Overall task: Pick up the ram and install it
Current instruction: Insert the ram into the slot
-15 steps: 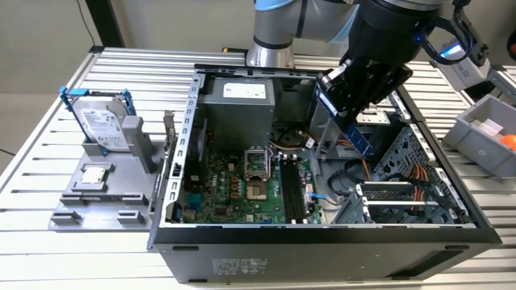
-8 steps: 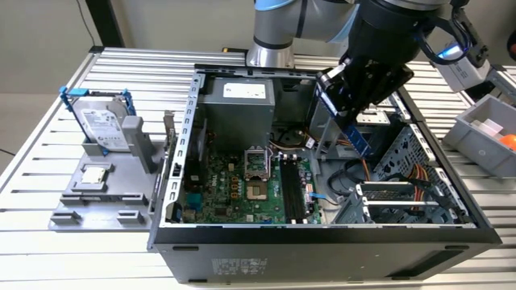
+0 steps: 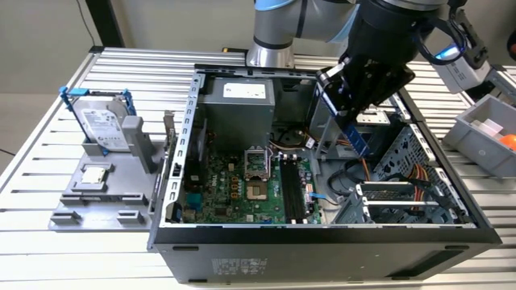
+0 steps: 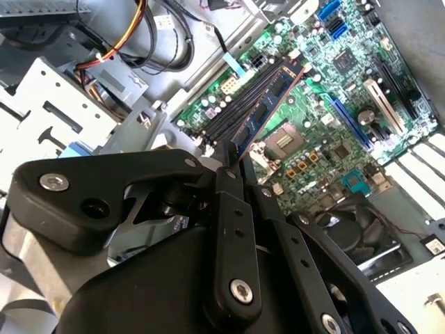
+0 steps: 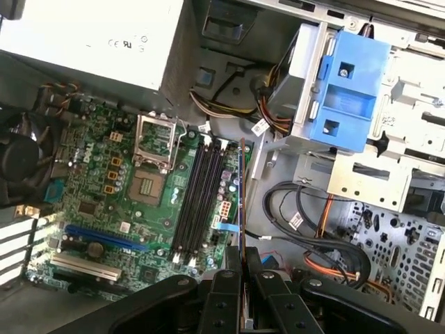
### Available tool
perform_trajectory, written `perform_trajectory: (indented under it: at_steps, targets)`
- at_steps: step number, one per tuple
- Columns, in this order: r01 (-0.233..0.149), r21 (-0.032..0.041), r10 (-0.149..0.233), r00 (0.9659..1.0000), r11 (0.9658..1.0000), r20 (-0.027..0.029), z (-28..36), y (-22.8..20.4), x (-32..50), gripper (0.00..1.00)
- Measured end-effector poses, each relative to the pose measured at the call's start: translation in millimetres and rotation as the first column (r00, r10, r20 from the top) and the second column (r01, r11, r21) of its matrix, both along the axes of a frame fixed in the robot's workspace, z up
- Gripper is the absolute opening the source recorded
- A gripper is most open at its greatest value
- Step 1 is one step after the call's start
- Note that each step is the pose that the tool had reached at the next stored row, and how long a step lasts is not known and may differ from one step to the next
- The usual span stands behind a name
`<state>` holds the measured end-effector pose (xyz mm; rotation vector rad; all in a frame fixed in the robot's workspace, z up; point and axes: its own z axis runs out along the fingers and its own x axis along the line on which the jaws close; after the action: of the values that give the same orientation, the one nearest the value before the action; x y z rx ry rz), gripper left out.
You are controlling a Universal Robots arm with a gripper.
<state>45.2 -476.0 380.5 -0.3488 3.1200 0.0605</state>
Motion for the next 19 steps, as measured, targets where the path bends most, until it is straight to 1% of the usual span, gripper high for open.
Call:
perform_trajectory:
  at_steps: [9, 19]
  targets:
    - [0.042, -0.0005, -0.042, 0.9991, 0.9991, 0.0000, 0.1, 0.0, 0.0, 0.00]
    - [0.045, -0.0005, -0.045, 0.9990, 0.9990, 0.0000, -0.3, 0.0, 0.0, 0.00]
